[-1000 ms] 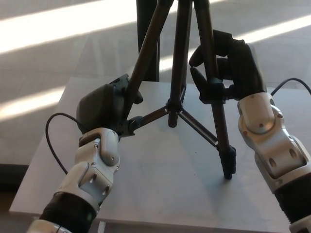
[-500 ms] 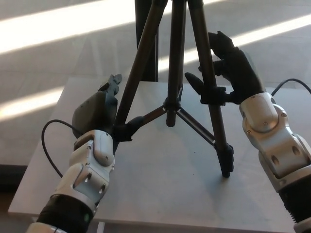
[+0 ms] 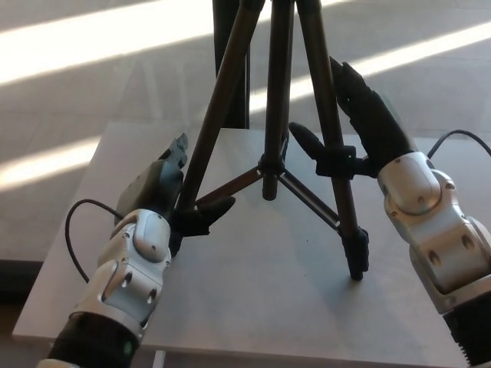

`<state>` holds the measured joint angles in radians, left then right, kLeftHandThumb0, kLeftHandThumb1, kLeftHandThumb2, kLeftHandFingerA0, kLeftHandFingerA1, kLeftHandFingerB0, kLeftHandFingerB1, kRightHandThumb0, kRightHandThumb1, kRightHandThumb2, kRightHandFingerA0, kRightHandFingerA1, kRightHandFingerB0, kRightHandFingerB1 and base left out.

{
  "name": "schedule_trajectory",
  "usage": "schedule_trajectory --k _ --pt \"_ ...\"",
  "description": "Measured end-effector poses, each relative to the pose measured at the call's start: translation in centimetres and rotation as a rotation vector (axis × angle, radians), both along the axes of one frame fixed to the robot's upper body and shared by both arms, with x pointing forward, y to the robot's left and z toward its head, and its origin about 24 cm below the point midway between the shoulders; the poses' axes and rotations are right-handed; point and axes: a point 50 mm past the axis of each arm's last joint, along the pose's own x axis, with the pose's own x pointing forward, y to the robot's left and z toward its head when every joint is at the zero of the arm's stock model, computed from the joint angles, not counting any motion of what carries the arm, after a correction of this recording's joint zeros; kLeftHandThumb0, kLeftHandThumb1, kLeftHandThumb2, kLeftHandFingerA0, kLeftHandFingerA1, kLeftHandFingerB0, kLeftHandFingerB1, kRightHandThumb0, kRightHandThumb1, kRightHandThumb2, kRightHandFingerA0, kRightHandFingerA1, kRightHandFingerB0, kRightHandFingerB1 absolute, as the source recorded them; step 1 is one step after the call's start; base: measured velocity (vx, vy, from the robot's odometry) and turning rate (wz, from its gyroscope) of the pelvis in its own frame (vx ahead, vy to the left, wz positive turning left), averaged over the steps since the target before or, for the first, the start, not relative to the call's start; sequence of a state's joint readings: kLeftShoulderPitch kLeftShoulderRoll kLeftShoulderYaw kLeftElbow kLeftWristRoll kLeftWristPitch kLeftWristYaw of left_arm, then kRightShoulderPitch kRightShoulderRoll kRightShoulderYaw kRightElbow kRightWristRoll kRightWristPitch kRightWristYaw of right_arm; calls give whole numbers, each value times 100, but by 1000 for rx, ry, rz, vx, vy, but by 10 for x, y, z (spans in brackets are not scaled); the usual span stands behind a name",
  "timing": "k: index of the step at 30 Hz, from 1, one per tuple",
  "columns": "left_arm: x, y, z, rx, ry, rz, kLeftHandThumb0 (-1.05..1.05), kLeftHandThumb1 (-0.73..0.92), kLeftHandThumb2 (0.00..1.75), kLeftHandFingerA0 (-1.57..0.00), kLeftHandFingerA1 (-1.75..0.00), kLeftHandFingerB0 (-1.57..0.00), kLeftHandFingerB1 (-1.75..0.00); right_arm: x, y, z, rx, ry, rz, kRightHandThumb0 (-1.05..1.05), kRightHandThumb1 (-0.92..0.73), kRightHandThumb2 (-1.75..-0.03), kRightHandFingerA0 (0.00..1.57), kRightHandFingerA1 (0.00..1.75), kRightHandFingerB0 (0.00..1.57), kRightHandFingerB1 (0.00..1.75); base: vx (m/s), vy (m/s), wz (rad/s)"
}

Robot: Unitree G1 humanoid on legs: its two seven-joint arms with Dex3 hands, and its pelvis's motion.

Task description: Use both hands of the robot to pick up the tripod lying in the middle of the desk and make it stand upright on the desk

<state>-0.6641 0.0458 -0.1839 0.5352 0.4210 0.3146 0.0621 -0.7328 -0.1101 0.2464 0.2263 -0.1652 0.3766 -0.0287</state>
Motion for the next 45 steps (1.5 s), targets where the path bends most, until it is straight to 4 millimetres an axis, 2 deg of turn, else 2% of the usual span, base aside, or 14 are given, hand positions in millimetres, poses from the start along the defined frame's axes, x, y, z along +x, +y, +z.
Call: schedule_trajectory --k 12,23,27,28,29,30,33,35,36,37,40,41,42,45 --pt "-31 29 -10 -150 37 -30 -94 75 63 0 0 0 0 -50 -24 -24 30 71 8 -105 -74 -65 0 0 0 0 0 0 0" --pt "-102 134 -14 -203 52 157 -94 62 79 0 0 0 0 -104 -126 -41 30 164 -211 -96 -69 -70 0 0 0 0 0 0 0" --pt "-127 167 -16 -222 70 249 -105 63 97 0 -33 0 -24 -121 -161 -40 32 182 -311 -97 -69 -62 0 0 0 0 0 0 0" --pt "-132 173 -17 -229 72 268 -105 62 97 0 -34 0 -27 -125 -168 -40 35 184 -331 -105 -61 -97 0 27 0 12 0 0 0" --pt "-139 180 -18 -238 75 292 -105 62 101 0 -37 0 -32 -130 -176 -39 36 187 -357 -94 -64 -74 0 0 0 0 0 0 0" --pt "-145 186 -19 -249 77 314 -100 58 93 0 -37 0 -32 -134 -184 -38 38 189 -383 -105 -61 -96 0 31 0 11 0 0 0" --pt "-165 207 -19 -284 66 398 -89 53 93 0 -44 0 -39 -152 -210 -39 54 201 -475 -105 -62 -96 0 27 0 7 0 0 0" --pt "-177 219 -17 -308 48 450 -91 55 92 0 -43 0 -35 -163 -225 -41 64 212 -535 -105 -62 -98 0 27 0 7 0 0 0" --pt "-183 226 -16 -321 39 478 -77 74 67 0 0 0 -3 -169 -233 -41 67 216 -567 -105 -64 -97 0 26 0 8 0 0 0" --pt "-189 232 -16 -335 31 508 -100 57 88 0 -32 0 -26 -175 -241 -42 72 220 -600 -105 -64 -97 0 20 0 1 0 0 0" --pt "-209 256 -22 -373 41 612 -102 58 91 0 -36 0 -29 -194 -263 -46 89 236 -701 -105 -64 -94 0 22 0 3 0 0 0" --pt "-216 263 -25 -383 50 643 -92 67 61 0 0 0 0 -199 -269 -48 95 244 -730 -105 -65 -94 0 24 0 2 0 0 0" --pt "-223 270 -29 -396 61 681 -101 57 100 0 -41 0 -33 -206 -276 -51 103 253 -763 -104 -63 -97 0 25 0 13 0 0 0" --pt "-243 284 -41 -436 98 771 -105 61 96 0 -24 0 -19 -220 -293 -59 127 284 -842 -105 -62 -98 0 23 0 11 0 0 0"
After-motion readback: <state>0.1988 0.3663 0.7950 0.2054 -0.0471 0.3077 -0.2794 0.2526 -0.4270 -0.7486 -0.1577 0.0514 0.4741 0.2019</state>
